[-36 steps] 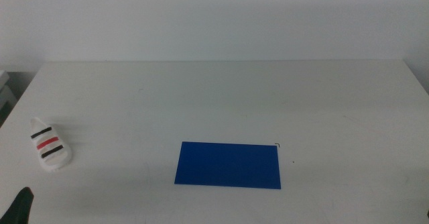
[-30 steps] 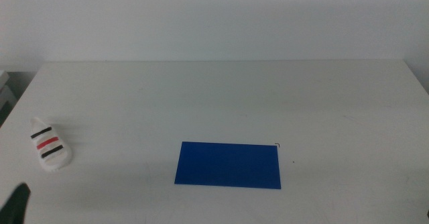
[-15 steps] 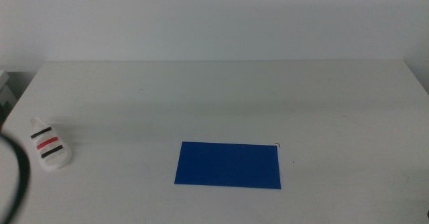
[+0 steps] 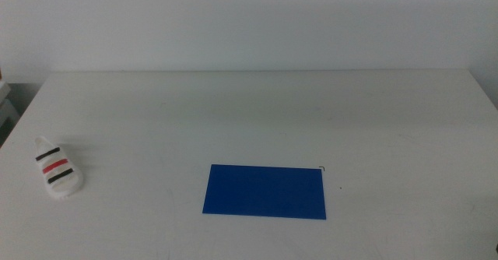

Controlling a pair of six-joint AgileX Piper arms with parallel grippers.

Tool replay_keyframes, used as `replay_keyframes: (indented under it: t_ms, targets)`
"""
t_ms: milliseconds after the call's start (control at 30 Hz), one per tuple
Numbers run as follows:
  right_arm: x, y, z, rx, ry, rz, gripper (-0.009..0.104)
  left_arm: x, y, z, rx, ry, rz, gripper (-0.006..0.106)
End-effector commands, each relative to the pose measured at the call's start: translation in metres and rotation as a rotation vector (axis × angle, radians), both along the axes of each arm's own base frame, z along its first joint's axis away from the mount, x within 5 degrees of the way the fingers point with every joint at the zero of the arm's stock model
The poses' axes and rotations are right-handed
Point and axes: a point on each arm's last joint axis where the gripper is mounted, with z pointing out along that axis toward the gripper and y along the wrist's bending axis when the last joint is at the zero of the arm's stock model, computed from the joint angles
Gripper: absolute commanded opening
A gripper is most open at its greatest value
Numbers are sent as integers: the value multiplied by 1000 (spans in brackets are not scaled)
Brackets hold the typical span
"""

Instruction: Use one arm to grab the shoe from the table and place it on the mat.

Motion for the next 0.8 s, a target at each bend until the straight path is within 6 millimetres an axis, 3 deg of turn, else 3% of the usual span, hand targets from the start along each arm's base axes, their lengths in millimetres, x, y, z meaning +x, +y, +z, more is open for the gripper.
replay_keyframes:
  t_ms: [0,333,600,767]
  targets:
    - [1,0,5,-18,-65,1,78,13,2,19,-29,-42,43,94]
    - [1,0,5,-18,-65,1,78,71,14,14,-96,207,307,94]
    - [1,0,5,-18,-65,1,78,126,20,6,-47,439,424,94]
    - [1,0,5,-18,-65,1,78,163,40,-8,-111,565,464,94]
